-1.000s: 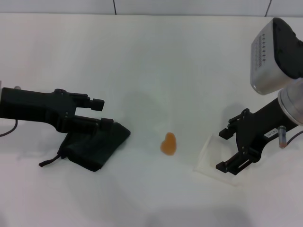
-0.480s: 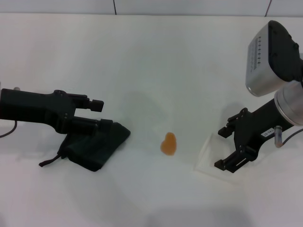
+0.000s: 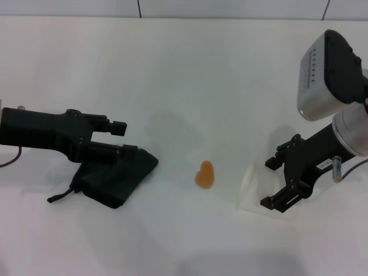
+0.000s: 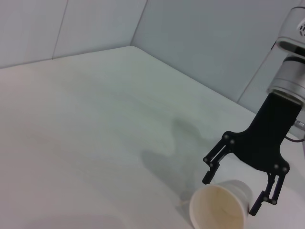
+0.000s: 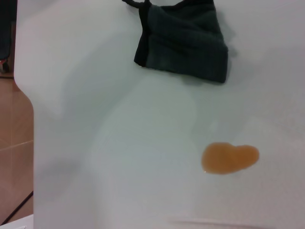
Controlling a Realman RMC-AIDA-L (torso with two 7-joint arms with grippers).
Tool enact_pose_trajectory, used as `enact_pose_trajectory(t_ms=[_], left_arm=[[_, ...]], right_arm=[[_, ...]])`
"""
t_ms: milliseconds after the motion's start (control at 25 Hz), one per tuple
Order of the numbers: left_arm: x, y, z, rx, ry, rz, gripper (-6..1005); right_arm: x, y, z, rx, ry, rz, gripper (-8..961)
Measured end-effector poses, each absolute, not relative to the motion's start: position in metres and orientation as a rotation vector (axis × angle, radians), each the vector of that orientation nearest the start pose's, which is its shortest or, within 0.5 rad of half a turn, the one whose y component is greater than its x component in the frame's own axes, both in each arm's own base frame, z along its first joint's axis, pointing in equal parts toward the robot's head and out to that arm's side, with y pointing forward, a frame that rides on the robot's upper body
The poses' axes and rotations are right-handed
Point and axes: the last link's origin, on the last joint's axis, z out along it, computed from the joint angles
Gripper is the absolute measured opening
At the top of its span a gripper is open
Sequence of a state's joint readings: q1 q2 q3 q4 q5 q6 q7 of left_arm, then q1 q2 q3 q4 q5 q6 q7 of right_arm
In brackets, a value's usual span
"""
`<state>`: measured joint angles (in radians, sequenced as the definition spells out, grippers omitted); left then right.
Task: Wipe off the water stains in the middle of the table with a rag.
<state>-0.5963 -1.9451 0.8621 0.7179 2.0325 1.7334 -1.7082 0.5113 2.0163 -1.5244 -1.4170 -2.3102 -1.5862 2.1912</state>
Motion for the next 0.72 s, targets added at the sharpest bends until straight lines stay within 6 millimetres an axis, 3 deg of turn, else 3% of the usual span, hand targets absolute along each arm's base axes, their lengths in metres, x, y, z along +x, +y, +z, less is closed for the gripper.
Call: enact_pose_trajectory(t_ms=[720], left_arm=[[-0.2455, 0.3343, 0.0354, -2.980, -0.819, -0.493, 787]], right_arm=[[0.1727, 0.3185, -0.0177, -2.986, 0.404, -0.430, 842]])
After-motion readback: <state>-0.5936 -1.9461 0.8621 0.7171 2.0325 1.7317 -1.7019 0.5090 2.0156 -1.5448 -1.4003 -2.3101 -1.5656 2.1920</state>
